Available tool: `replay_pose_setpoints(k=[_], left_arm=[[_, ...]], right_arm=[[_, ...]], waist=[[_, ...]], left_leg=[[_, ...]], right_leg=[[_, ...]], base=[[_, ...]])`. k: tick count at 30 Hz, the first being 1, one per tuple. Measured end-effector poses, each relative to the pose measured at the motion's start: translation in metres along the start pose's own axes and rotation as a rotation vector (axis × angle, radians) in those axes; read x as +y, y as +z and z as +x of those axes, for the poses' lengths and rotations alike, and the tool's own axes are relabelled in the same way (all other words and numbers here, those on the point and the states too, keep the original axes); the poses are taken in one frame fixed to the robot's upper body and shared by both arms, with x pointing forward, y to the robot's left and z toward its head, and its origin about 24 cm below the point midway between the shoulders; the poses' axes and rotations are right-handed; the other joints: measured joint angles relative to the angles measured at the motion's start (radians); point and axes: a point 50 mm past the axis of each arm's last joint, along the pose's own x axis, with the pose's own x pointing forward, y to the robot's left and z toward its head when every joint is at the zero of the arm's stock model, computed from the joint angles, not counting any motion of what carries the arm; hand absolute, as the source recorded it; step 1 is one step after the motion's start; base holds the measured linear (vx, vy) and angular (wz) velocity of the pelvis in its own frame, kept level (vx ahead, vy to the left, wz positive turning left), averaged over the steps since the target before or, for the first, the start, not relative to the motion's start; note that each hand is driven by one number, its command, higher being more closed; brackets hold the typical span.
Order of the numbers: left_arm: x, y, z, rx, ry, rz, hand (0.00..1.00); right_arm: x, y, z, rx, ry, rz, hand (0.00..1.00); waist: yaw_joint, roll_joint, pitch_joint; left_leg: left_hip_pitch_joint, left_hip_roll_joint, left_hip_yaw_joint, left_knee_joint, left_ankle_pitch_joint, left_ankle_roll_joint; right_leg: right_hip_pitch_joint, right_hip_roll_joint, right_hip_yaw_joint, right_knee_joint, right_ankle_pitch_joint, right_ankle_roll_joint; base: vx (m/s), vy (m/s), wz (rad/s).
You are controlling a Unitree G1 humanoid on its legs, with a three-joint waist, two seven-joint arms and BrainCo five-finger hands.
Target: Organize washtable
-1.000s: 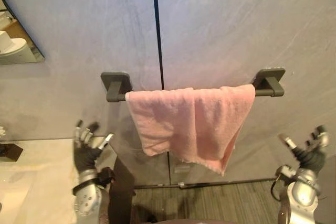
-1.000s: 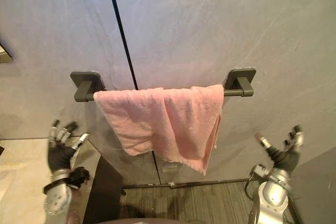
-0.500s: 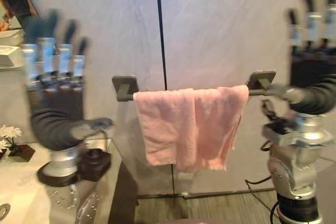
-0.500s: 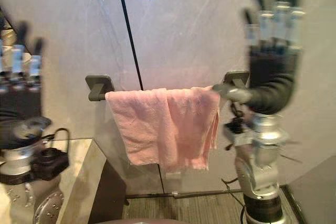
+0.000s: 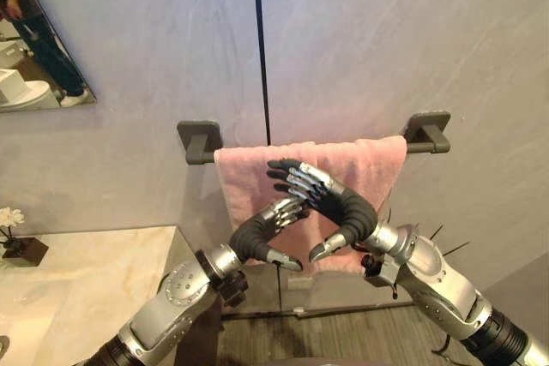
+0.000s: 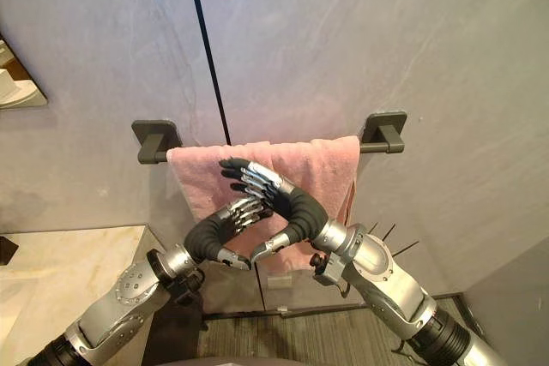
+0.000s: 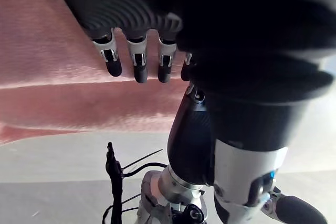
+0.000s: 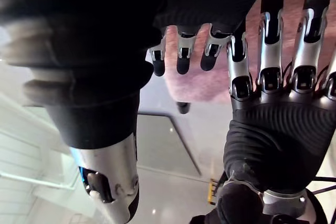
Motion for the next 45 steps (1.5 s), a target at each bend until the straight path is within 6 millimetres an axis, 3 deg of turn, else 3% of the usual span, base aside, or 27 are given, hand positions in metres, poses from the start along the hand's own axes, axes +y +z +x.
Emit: replay_pose_setpoints(k=[4,7,13,16,22,28,35,45], left_arm=[[-0.005,-0.027,0.005,0.058,0.084,-0.034,0.0],[0.002,-0.042,0.013,0.07,0.248,-0.041,0.0],[0.007,-0.046,0.014,0.095,0.382,0.069,0.0],[0.021,-0.044,0.006,0.099,0.5,0.152,0.0],[0.037,-0.045,-0.016,0.114,0.687,0.192,0.0],[0.043,-0.049,-0.027,0.131,0.797,0.178,0.0],[0.043,-0.062,-0.057,0.192,0.941,0.131,0.0],[0.037,-0.081,-0.09,0.297,1.048,0.078,0.0]], right_arm=[[0.002,-0.03,-0.003,0.064,-0.121,-0.026,0.0],[-0.001,-0.058,-0.005,0.148,-0.284,-0.067,0.0],[0.002,-0.068,-0.003,0.182,-0.423,-0.162,0.0],[-0.01,-0.078,-0.025,0.265,-0.565,-0.187,0.0],[-0.029,-0.079,-0.073,0.35,-0.817,-0.212,0.0],[-0.028,-0.073,-0.095,0.345,-0.961,-0.209,0.0],[-0.022,-0.069,-0.132,0.427,-1.143,-0.275,0.0],[-0.019,-0.069,-0.158,0.557,-1.197,-0.38,0.0]], waist=[[0.0,0.001,0.002],[0.0,-0.004,0.01],[-0.001,-0.007,0.017],[-0.001,-0.01,0.018],[-0.004,-0.009,0.018],[-0.004,-0.009,0.018],[-0.004,-0.014,0.019],[-0.004,-0.016,0.017]], left_leg=[[-0.011,0.0,0.007,0.0,0.0,0.0],[-0.028,0.0,0.009,0.0,0.004,0.003],[-0.051,0.0,0.01,0.0,0.007,0.004],[-0.053,0.0,0.011,0.0,0.007,0.004],[-0.057,0.003,0.024,0.0,0.007,0.003],[-0.06,0.002,0.035,0.0,0.006,0.004],[-0.069,0.0,0.031,0.0,0.006,0.004],[-0.073,-0.002,-0.004,0.0,0.006,0.004]], right_leg=[[-0.019,0.0,0.008,0.004,0.0,0.0],[-0.038,0.0,0.01,0.011,-0.001,-0.002],[-0.063,0.0,0.011,0.01,-0.001,-0.002],[-0.062,0.0,0.01,0.001,0.001,-0.002],[-0.061,0.003,0.02,-0.025,0.016,0.0],[-0.062,0.003,0.033,-0.043,0.032,0.002],[-0.062,0.0,0.027,-0.055,0.037,0.005],[-0.044,-0.002,-0.011,-0.058,0.035,0.007]], base=[[-0.01,-0.006,-0.06],[0.0,0.0,0.0],[0.0,0.0,0.0],[0.0,0.0,0.0],[-0.01,-0.001,-0.04],[-0.02,0.005,-0.07],[0.0,0.0,0.01],[0.0,-0.009,0.1]])
